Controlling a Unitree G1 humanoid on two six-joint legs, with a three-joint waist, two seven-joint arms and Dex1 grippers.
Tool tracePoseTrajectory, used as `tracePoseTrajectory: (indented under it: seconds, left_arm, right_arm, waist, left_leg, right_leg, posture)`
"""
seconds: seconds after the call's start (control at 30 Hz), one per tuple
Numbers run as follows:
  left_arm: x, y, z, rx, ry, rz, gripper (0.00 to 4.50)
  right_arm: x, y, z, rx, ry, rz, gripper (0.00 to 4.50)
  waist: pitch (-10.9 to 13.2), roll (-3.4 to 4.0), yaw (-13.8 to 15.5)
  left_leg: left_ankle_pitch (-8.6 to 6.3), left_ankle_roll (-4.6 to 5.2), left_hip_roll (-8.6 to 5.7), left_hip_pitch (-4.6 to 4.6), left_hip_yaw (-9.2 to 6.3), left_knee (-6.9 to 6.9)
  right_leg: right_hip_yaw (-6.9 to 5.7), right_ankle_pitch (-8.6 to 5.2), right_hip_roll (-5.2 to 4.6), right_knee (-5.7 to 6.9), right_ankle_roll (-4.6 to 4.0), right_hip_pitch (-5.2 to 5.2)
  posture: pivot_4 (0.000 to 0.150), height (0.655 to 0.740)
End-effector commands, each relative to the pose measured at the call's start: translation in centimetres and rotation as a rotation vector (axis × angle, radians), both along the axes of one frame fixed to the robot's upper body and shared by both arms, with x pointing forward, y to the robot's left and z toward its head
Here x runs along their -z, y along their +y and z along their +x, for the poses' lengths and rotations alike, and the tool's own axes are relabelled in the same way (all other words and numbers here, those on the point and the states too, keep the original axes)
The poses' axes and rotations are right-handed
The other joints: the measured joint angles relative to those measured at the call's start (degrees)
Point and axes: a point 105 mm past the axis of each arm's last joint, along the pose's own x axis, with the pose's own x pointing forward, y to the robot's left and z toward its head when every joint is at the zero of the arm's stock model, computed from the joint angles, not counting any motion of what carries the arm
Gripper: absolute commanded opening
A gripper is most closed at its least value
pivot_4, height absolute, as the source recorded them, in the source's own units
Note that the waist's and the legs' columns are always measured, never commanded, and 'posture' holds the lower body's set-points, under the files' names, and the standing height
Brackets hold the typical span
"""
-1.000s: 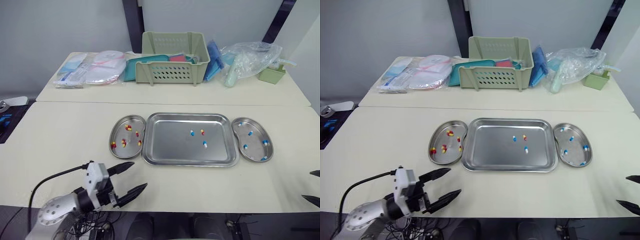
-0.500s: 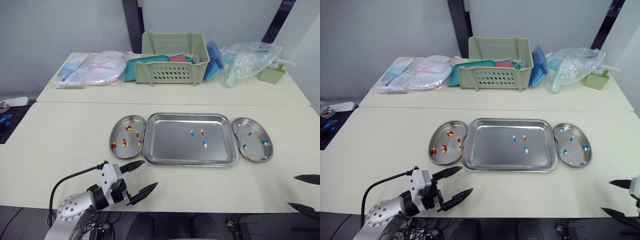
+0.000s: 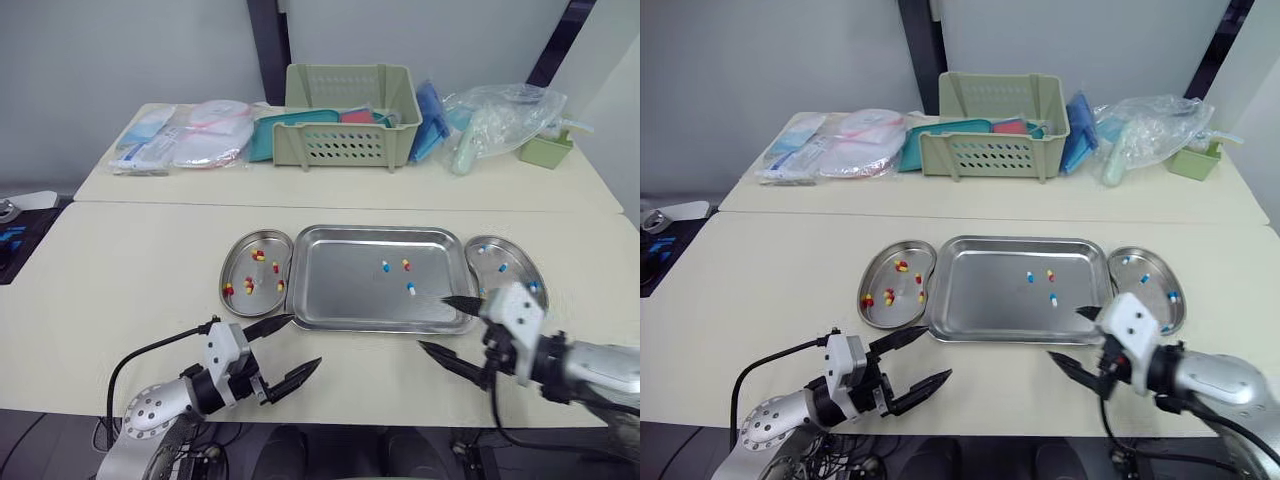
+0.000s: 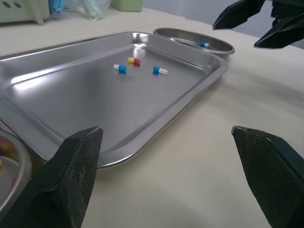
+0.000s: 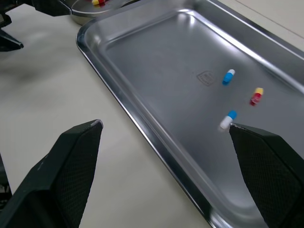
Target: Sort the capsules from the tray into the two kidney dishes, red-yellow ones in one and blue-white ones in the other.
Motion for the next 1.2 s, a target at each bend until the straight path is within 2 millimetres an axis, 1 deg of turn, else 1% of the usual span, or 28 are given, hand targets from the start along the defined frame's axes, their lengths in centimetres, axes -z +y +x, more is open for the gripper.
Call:
tracePoseTrajectory:
  seconds: [0.03,0.07,0.13,0.27,0.37,0.47,0.6,0.73,0.97,1.17,1.2]
  left_arm:
    - [-1.1,-0.2,0.2,0.009,-0.043,-0.003,4.50]
    - [-1.2,-0.2,0.3,0.008,-0.044,-0.003,4.50]
    - [-1.3,-0.3,0.3,0.008,-0.046,-0.004,4.50]
    - [-1.4,-0.6,0.3,0.010,-0.044,-0.006,4.50]
    - [-1.4,-0.8,0.3,0.012,-0.043,-0.008,4.50]
    - [-1.5,-0.9,0.3,0.016,-0.043,-0.010,4.50]
    - [-1.5,-1.0,0.3,0.021,-0.041,-0.010,4.50]
    - [-1.5,-1.1,0.4,0.022,-0.041,-0.011,4.50]
    - [-1.4,-1.2,0.3,0.019,-0.037,-0.010,4.50]
    - [-1.5,-1.3,0.3,0.021,-0.037,-0.012,4.50]
    - [-1.5,-1.3,0.3,0.021,-0.036,-0.012,4.50]
  right_arm:
    - [0.2,0.8,2.1,0.082,-0.037,0.010,4.09]
    - [0.1,1.2,2.8,0.100,-0.050,0.019,3.88]
    - [0.1,2.1,4.1,0.127,-0.088,0.008,3.20]
    - [0.4,3.2,5.5,0.155,-0.123,-0.029,3.20]
    - [0.3,3.8,7.3,0.207,-0.154,-0.053,3.20]
    - [0.3,4.4,8.8,0.258,-0.154,-0.048,3.20]
    - [0.8,5.1,10.2,0.284,-0.132,-0.051,3.20]
    - [1.2,5.6,11.1,0.302,-0.111,-0.037,3.20]
    - [1.8,5.9,11.7,0.313,-0.076,-0.025,3.20]
    - [2.9,5.9,12.1,0.345,-0.014,-0.023,3.20]
    - [3.2,5.8,12.1,0.347,-0.008,-0.030,3.03]
  waist:
    - [0.0,-0.03,0.0]
    - [0.0,-0.02,-0.1]
    - [0.0,0.01,-0.1]
    - [0.0,0.01,-0.2]
    - [0.0,0.01,-0.2]
    - [0.0,0.02,-0.3]
    - [0.0,0.03,-0.3]
    - [0.0,0.04,-0.3]
    - [0.0,0.04,-0.3]
    - [0.0,0.05,-0.4]
    - [0.0,0.06,-0.4]
  left_leg:
    - [0.00,0.00,0.00,0.00,0.00,0.01]
    - [0.00,0.00,0.00,0.01,0.00,0.02]
    - [0.00,0.00,0.00,0.07,0.01,0.02]
    - [0.00,0.00,0.01,0.03,0.00,-0.01]
    - [0.00,0.00,0.01,0.02,0.01,-0.01]
    - [0.01,0.00,0.01,0.03,0.00,-0.01]
    - [0.01,0.00,0.01,0.01,0.02,-0.01]
    - [0.01,0.00,0.01,-0.05,0.03,-0.01]
    - [0.01,0.00,0.01,-0.05,0.04,-0.01]
    - [0.01,0.00,0.01,-0.05,0.03,-0.02]
    - [0.01,0.00,0.01,-0.05,0.04,-0.02]
  right_leg:
    - [0.01,0.00,0.00,0.00,0.00,0.00]
    - [0.01,0.00,0.00,0.03,0.00,0.00]
    - [0.02,0.00,0.00,0.08,0.00,0.00]
    - [0.02,0.00,0.01,0.08,0.00,-0.07]
    - [0.03,0.00,0.00,0.09,-0.01,-0.09]
    - [0.03,0.00,0.01,0.13,-0.01,-0.11]
    - [0.05,0.00,0.01,0.13,-0.01,-0.18]
    - [0.06,0.00,0.00,0.14,-0.01,-0.24]
    - [0.08,0.00,0.00,0.16,-0.02,-0.28]
    - [0.07,0.00,0.01,0.18,-0.02,-0.30]
    - [0.08,0.01,0.01,0.18,-0.02,-0.30]
  posture:
    - [0.150,0.7400]
    - [0.150,0.7400]
    - [0.150,0.7400]
    - [0.150,0.7400]
    - [0.150,0.7400]
    - [0.150,0.7400]
    - [0.150,0.7400]
    - [0.150,0.7400]
    - [0.150,0.7400]
    - [0.150,0.7400]
    - [0.150,0.7400]
